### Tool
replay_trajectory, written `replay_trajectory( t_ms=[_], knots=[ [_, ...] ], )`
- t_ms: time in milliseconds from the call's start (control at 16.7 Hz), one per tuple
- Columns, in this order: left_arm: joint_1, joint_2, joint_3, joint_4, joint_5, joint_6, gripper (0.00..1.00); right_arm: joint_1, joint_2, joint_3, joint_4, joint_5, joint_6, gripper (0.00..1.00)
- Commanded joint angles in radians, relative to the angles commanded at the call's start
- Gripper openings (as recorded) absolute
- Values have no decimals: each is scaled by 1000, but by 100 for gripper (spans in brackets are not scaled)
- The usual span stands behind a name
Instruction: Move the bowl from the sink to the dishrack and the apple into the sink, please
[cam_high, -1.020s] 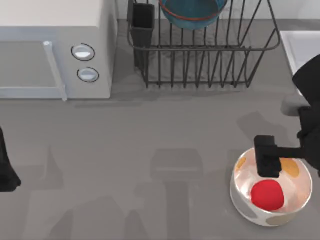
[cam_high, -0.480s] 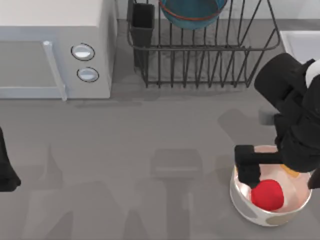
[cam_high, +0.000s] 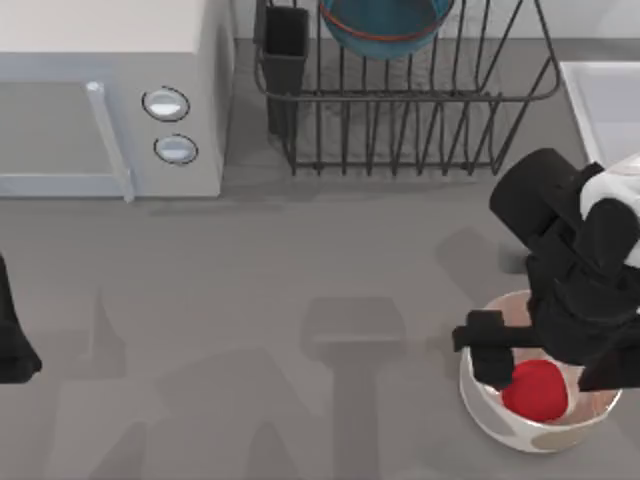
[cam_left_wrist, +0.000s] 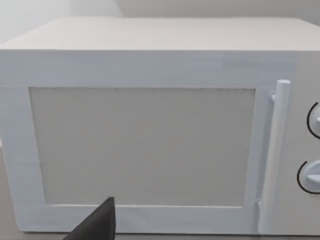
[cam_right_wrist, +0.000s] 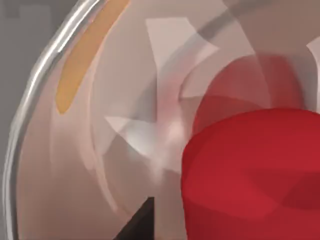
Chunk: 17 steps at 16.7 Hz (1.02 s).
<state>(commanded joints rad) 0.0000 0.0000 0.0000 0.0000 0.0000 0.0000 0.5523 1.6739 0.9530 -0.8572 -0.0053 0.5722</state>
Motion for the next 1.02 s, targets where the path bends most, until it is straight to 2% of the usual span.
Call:
replay_trajectory(
  t_ms=[300,600,1020],
  knots=[
    [0,0,0,0,0,0,100,7,97,-114,225,5,1,100],
    [0,0,0,0,0,0,100,8,113,-130,250,6,2,100],
    [0,0,0,0,0,0,100,8,113,-130,250,6,2,47]
  ],
)
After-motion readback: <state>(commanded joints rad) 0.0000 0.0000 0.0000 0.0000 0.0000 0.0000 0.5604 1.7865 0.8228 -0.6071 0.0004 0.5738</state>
